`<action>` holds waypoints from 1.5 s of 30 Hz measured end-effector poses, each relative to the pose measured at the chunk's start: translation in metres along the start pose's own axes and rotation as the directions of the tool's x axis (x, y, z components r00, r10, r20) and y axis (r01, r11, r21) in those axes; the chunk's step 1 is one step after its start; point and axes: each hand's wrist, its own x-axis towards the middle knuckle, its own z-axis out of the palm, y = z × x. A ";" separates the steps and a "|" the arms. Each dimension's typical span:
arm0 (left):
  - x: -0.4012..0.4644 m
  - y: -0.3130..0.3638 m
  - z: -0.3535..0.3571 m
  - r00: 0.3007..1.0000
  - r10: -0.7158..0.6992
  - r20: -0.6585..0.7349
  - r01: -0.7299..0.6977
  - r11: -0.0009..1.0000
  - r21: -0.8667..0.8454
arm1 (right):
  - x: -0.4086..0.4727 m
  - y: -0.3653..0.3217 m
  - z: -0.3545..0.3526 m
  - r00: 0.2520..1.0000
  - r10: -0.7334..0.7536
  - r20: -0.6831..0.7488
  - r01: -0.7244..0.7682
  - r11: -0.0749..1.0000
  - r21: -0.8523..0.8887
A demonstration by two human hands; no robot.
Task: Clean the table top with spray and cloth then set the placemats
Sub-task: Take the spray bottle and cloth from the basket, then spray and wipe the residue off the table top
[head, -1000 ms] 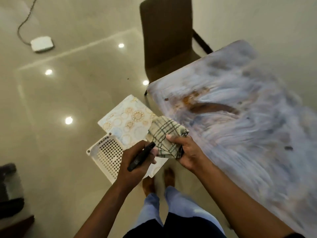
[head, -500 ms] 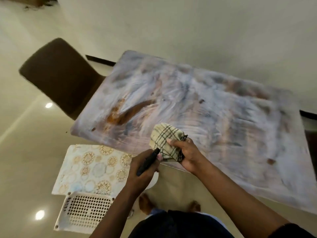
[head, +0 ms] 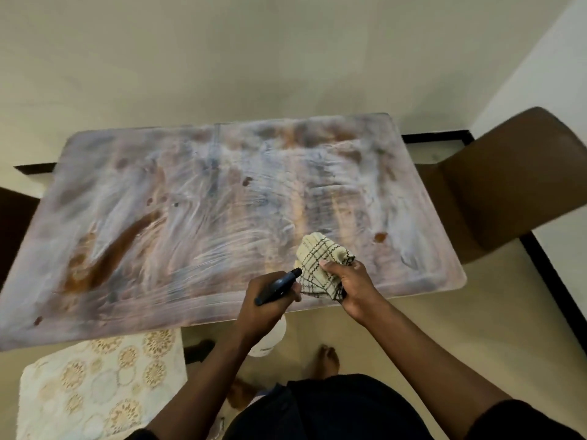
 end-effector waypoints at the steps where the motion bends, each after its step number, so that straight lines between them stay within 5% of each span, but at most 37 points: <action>1: 0.007 0.003 0.013 1.000 -0.023 0.013 0.022 1.000 0.016 | 0.002 -0.002 -0.014 1.000 -0.011 -0.028 0.011 1.000 0.016; 13: 0.067 0.018 0.135 0.993 -0.059 0.101 0.030 0.963 0.269 | 0.002 -0.022 -0.160 0.934 -0.053 -0.352 0.126 0.974 0.190; 24: 0.106 0.032 0.193 0.963 -0.226 0.149 0.127 0.864 0.488 | -0.005 -0.019 -0.235 0.700 -0.041 -0.713 0.305 0.920 0.247; 45: 0.118 0.047 0.217 0.948 -0.209 0.239 0.088 0.896 0.435 | -0.016 0.004 -0.237 0.616 0.033 -0.787 0.341 0.889 0.304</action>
